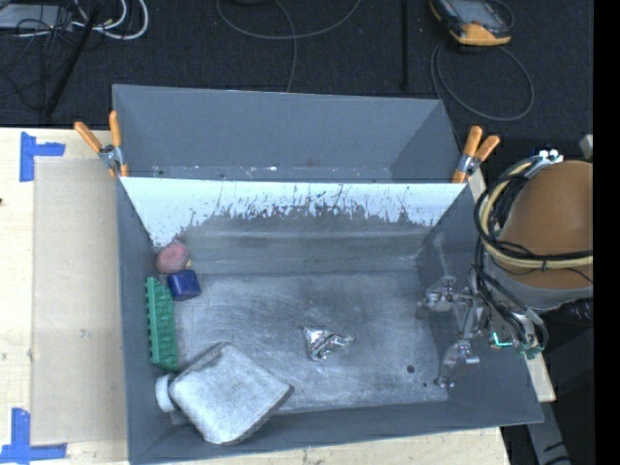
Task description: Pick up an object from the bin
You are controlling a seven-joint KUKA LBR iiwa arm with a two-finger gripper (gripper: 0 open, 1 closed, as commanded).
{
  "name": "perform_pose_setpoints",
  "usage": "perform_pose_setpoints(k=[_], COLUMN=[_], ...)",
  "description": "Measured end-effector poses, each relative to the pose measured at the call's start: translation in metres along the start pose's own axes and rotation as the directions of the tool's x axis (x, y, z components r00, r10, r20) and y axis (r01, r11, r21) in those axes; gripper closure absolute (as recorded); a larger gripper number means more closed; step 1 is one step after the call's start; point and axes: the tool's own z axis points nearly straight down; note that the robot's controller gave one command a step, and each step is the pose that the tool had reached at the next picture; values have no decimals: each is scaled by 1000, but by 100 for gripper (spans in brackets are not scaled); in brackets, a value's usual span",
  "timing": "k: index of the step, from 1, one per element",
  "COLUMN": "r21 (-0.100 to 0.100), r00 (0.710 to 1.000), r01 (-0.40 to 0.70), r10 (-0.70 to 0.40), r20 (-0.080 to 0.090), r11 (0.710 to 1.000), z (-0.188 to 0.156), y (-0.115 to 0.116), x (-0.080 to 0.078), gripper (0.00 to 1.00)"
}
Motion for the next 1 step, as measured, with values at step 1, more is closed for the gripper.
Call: perform_pose_setpoints(k=[1], r21=[1], r00=[1000], r01=[4], r10=[-4], r20=[11], r11=[1000], z=[130], y=[95], x=[-51], gripper=[0])
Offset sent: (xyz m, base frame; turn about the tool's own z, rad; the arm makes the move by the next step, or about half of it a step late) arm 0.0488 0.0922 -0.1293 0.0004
